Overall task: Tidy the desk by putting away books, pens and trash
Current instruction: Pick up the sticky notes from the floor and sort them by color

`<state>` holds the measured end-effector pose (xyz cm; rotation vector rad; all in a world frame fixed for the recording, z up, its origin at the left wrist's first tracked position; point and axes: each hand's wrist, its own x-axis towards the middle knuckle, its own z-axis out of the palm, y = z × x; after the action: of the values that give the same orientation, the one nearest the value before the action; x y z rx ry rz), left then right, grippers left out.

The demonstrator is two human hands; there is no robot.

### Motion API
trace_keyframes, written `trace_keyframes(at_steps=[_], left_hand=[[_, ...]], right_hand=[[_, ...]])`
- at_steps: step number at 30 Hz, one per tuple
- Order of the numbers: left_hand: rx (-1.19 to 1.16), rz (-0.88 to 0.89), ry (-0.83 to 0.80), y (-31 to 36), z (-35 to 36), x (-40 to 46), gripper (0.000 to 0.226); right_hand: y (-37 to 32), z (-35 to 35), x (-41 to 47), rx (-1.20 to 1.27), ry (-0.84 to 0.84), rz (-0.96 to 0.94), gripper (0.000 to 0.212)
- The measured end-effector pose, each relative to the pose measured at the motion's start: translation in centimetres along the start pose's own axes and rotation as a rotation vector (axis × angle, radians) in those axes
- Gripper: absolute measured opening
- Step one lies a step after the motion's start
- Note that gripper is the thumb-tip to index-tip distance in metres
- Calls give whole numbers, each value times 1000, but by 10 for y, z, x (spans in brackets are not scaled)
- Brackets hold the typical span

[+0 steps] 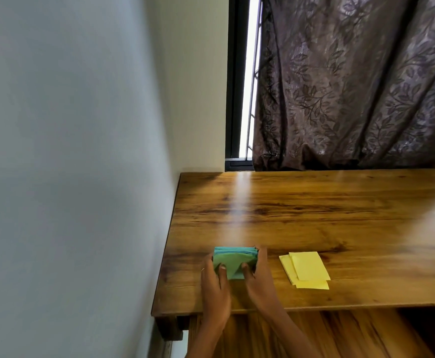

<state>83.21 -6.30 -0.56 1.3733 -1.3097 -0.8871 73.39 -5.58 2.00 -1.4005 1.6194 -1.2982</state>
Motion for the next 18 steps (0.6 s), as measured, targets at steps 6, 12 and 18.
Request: trace_keyframes(at_steps=[6,12,18], left_hand=[[75,-48,-35,-8,1,-3,23],[77,-74,-85,4,-6,-7,21],[111,-95,-139,7,-23,-50,33]], right_hand=[[11,3,-7,-80,19,39,38],[16,-7,-13,-129,32,103,32],[20,-27,-41,-115,-90,153,32]])
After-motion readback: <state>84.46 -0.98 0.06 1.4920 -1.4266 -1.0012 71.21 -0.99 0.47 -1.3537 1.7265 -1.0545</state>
